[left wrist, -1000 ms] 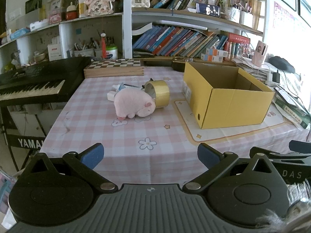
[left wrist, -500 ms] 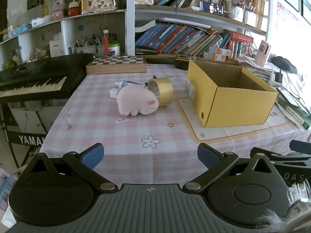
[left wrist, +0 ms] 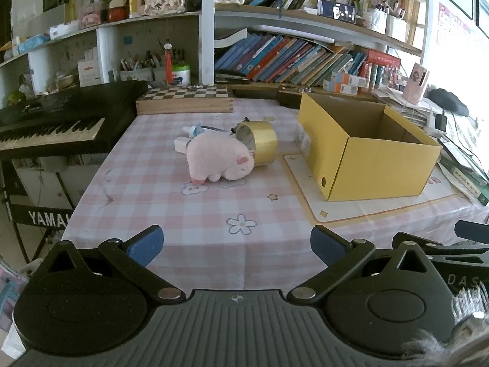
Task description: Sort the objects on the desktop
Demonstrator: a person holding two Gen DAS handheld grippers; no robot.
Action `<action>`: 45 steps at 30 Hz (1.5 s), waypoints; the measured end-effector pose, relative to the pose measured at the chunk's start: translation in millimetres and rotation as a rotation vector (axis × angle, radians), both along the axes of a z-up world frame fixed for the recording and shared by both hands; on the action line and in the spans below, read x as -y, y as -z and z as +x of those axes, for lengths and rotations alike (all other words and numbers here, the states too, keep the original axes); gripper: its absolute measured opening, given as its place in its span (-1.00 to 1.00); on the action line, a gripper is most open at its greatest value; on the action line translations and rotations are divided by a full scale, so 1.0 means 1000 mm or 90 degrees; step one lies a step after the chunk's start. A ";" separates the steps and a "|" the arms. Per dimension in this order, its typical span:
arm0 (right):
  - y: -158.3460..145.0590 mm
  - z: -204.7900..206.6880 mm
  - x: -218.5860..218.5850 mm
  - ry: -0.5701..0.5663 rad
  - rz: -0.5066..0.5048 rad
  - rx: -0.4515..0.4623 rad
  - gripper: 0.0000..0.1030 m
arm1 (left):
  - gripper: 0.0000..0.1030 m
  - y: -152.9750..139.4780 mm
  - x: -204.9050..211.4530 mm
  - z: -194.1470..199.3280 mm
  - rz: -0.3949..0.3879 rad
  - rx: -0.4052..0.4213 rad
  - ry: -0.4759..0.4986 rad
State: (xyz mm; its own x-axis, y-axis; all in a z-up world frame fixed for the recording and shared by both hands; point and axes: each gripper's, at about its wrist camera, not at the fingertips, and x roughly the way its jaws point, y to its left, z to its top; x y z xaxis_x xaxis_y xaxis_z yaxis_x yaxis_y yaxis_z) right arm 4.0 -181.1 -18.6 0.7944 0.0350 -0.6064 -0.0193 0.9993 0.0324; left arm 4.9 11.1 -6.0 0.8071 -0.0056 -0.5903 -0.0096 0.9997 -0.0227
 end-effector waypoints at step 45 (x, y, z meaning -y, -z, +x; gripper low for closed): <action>-0.008 0.074 -0.074 -0.146 -0.004 0.029 0.72 | 1.00 0.002 -0.062 0.044 -0.027 0.015 -0.095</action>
State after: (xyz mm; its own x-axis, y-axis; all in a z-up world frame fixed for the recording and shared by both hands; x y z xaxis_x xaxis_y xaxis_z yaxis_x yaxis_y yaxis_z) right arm 77.9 -107.0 -10.1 0.7928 0.2146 -0.5705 -0.2474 0.9687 0.0205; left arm 49.0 72.8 -8.2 0.8145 0.0906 -0.5731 -0.1564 0.9855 -0.0664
